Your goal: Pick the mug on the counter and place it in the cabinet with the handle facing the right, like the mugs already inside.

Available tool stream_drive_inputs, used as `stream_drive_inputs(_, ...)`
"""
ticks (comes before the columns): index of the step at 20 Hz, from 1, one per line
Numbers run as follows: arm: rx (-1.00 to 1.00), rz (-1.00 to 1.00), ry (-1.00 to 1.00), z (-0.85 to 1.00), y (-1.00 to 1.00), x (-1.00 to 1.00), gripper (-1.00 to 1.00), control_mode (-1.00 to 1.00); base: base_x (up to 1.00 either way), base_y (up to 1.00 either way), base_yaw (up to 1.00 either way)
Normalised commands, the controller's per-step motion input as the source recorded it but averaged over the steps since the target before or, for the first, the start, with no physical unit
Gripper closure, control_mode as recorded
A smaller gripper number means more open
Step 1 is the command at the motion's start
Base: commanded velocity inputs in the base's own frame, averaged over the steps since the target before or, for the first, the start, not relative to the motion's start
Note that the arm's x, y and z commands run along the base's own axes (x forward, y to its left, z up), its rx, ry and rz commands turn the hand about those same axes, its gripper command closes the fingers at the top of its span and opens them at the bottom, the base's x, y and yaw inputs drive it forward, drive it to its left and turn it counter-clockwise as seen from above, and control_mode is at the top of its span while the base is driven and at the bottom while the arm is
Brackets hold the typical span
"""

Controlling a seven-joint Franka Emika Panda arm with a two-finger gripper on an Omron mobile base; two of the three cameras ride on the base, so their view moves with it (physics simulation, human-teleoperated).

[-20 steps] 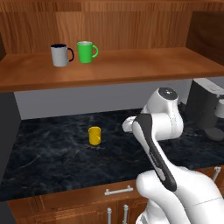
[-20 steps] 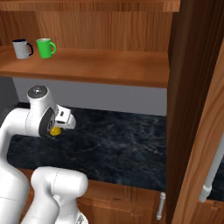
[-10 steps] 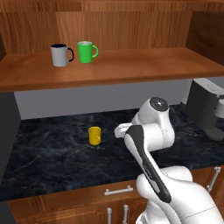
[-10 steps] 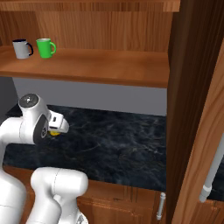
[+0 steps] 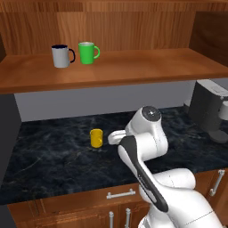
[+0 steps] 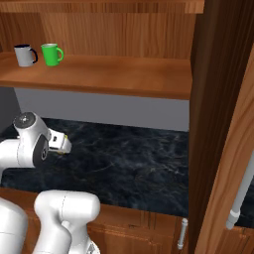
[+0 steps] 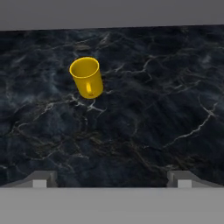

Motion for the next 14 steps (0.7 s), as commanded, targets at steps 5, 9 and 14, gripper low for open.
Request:
stream_drive_inputs(5,0.00,0.00,0.00,-0.21,0.16,0.06,-1.00,-1.00,0.00,0.00,0.00)
stream_drive_inputs(9,0.00,0.00,0.00,-0.16,0.11,0.13,-1.00,-1.00,0.00,0.00,0.00)
stream_drive_inputs(14,0.01,0.00,0.00,-0.13,0.10,0.22,-1.00,-1.00,0.00,0.00,0.00)
